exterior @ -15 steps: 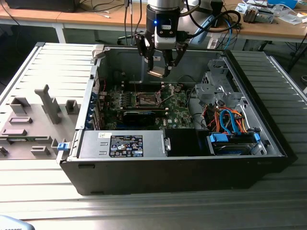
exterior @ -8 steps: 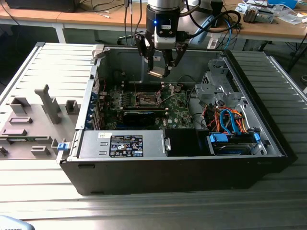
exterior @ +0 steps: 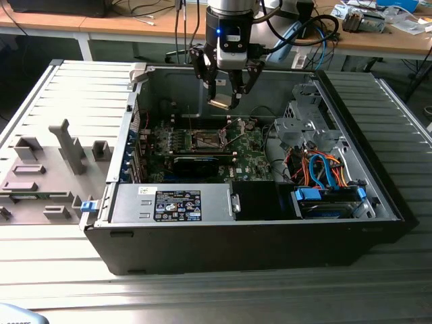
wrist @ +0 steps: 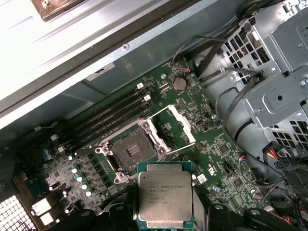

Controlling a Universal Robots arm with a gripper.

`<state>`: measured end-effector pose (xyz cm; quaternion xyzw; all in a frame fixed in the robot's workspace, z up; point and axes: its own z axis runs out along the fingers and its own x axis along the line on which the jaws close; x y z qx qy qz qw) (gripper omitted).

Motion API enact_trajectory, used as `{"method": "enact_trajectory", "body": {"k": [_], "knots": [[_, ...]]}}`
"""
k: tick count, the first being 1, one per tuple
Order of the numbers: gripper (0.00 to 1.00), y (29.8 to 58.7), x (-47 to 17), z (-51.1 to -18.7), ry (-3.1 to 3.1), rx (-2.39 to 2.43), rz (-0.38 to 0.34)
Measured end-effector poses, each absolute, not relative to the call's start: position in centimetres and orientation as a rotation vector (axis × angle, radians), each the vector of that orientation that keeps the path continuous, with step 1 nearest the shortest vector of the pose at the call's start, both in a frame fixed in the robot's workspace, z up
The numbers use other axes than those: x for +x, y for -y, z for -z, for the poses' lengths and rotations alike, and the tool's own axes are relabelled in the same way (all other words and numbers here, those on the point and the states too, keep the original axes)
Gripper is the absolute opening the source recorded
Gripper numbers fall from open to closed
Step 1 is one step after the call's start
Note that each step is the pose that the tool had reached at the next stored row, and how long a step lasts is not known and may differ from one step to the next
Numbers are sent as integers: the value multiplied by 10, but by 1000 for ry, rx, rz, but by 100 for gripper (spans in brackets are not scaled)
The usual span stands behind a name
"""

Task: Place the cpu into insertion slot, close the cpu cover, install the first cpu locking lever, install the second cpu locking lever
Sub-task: 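Place the cpu into insertion slot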

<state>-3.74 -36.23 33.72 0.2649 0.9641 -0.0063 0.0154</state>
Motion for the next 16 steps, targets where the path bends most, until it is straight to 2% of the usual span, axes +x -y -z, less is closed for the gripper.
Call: {"method": "enact_trajectory", "body": {"k": [16], "knots": [[54,362,-37,-337,-2994,843,23]]}}
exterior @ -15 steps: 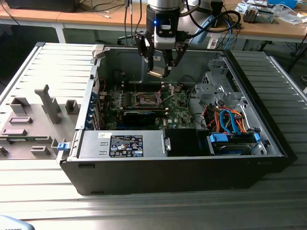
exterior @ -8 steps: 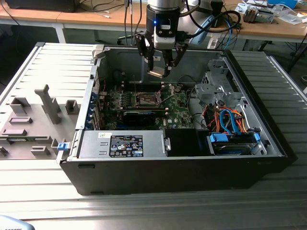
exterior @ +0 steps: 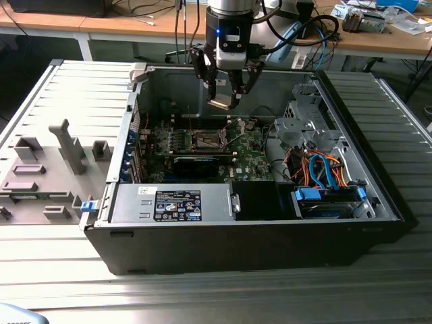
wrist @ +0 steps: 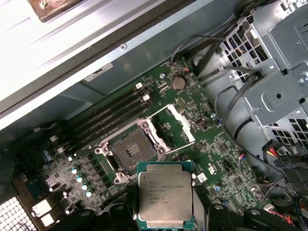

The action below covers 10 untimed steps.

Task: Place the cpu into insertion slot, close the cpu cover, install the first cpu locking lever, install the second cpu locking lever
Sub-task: 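Place the cpu into insertion slot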

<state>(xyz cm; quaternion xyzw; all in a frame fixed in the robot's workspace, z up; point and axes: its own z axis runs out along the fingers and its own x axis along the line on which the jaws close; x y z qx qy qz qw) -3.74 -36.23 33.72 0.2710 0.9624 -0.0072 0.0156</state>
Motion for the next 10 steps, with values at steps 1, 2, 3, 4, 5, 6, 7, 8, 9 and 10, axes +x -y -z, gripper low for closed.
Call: {"method": "enact_trajectory", "body": {"k": [1,2,3,4,5,6,7,8,9,10], "knots": [[54,362,-37,-337,-2993,845,23],[54,362,-37,-337,-2993,846,24],[54,362,-37,-337,-2993,847,24],[54,362,-37,-337,-2992,848,24],[54,362,-37,-337,-2992,849,25],[54,362,-37,-337,-2991,850,26],[54,362,-37,-337,-2991,852,26],[54,362,-37,-337,-2990,853,27],[54,362,-37,-337,-2990,854,27],[54,362,-37,-337,-2989,855,28]]}}
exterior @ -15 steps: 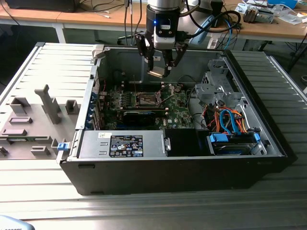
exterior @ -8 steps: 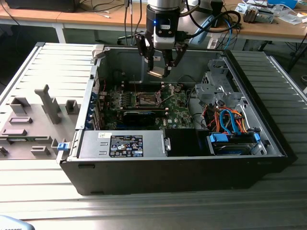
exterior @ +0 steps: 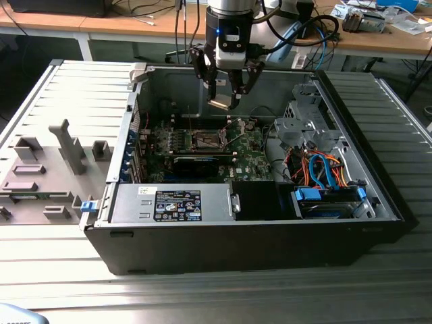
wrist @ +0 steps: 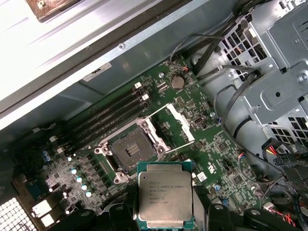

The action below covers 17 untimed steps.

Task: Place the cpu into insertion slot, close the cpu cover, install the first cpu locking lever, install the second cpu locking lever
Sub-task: 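Place the cpu into insertion slot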

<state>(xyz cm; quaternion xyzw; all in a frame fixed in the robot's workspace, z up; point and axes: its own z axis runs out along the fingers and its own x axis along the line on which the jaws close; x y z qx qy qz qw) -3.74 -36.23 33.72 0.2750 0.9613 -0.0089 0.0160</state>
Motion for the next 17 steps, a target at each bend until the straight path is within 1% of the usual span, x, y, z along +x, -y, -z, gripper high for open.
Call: {"method": "enact_trajectory", "body": {"k": [17], "knots": [[54,362,-37,-337,-2980,876,46]]}}
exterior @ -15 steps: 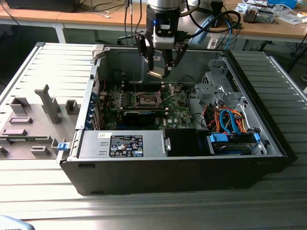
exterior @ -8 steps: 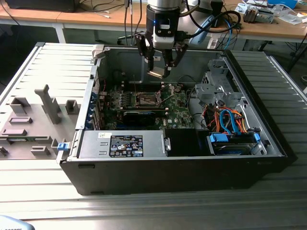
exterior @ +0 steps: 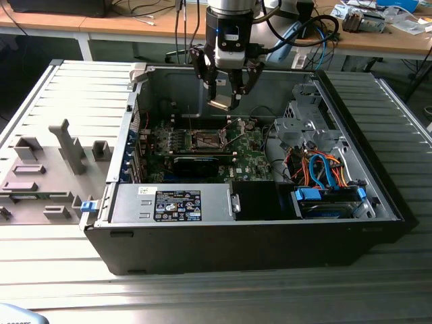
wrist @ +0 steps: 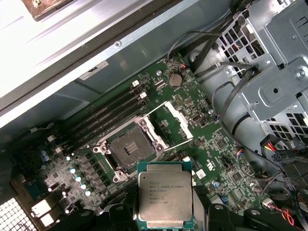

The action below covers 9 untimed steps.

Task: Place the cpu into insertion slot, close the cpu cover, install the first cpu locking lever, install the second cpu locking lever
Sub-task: 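Place the cpu into insertion slot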

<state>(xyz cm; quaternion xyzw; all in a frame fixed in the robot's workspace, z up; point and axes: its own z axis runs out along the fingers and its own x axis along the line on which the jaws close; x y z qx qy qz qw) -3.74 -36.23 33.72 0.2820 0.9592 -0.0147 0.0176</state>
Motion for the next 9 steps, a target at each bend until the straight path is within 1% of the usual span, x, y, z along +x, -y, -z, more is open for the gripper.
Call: {"method": "enact_trajectory", "body": {"k": [9], "knots": [[54,362,-37,-337,-2976,885,53]]}}
